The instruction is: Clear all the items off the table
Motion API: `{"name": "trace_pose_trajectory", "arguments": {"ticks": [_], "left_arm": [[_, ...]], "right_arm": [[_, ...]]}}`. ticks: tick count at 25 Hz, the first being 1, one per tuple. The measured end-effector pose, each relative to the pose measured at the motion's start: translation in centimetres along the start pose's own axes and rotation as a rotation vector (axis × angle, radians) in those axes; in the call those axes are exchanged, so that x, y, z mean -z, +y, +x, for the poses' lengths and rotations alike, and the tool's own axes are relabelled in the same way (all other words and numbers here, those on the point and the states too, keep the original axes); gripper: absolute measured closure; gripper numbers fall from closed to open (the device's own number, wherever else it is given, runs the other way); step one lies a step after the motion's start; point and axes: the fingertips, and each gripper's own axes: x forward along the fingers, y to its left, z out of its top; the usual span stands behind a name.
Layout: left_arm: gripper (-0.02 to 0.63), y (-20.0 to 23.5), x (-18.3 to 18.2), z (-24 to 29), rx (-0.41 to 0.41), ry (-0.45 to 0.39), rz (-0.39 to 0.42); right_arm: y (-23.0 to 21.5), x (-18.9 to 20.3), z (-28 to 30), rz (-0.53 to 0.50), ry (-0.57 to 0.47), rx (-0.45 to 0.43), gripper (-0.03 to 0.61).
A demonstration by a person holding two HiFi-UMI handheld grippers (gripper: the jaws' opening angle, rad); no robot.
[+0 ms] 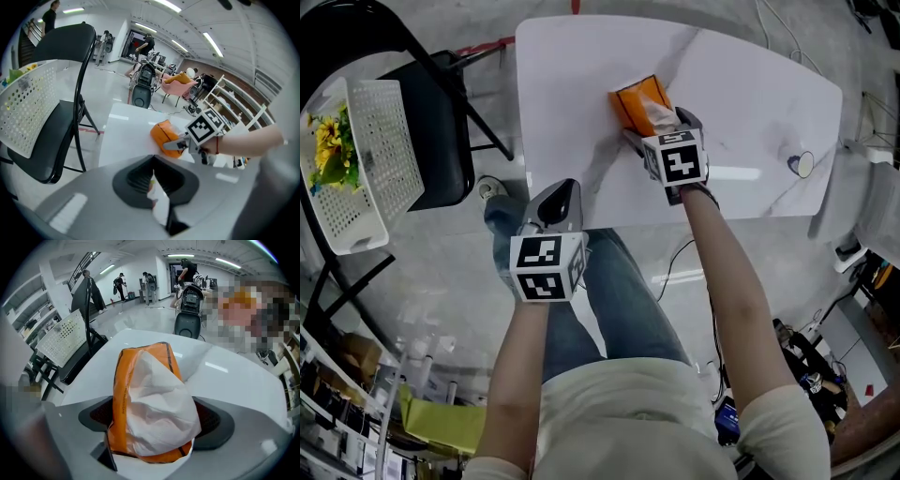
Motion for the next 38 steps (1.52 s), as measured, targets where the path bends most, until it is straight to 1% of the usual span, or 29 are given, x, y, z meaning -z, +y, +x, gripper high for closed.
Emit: {"name": "trace_pose_trajectory", "arguments": {"ticks": [13,19,20,22,29,33,36,38], "left_arm": [[0.604,0.1,0.7,0.3,0.006,0.009,-0.009],[0.604,0.0,0.9,0.2,0.012,0.010,-0.006],[0.604,0.0,0.9,0.2,0.012,0.009,-0.006],[0.604,0.1,0.9,0.0,0.012,0.007,-0.005],[0.604,0.5,0.8,-0.7,0.007,-0.003,0.001],[0.604,0.6,0.6,-1.4,0.005,-0.014,0.006],[0.604,0.6,0.4,-2.0,0.004,-0.024,0.011],[0.604,0.6,0.3,-2.6,0.001,-0.032,0.015]], "right_arm": [[0.2,0.5,2.7,-0.032,0.050,-0.001,0.068],[0.0,0.5,2.8,-0.038,0.047,0.008,0.067],[0.0,0.5,2.7,-0.039,0.046,0.011,0.072],[0.0,0.5,2.5,-0.045,0.045,0.018,0.116],[0.1,0.8,1.5,-0.049,0.050,0.066,0.195],[0.6,1.2,0.9,-0.060,0.057,0.074,0.213],[1.0,1.5,0.3,-0.076,0.040,0.076,0.219],[1.6,1.6,-0.5,-0.069,0.033,0.078,0.220]]}}
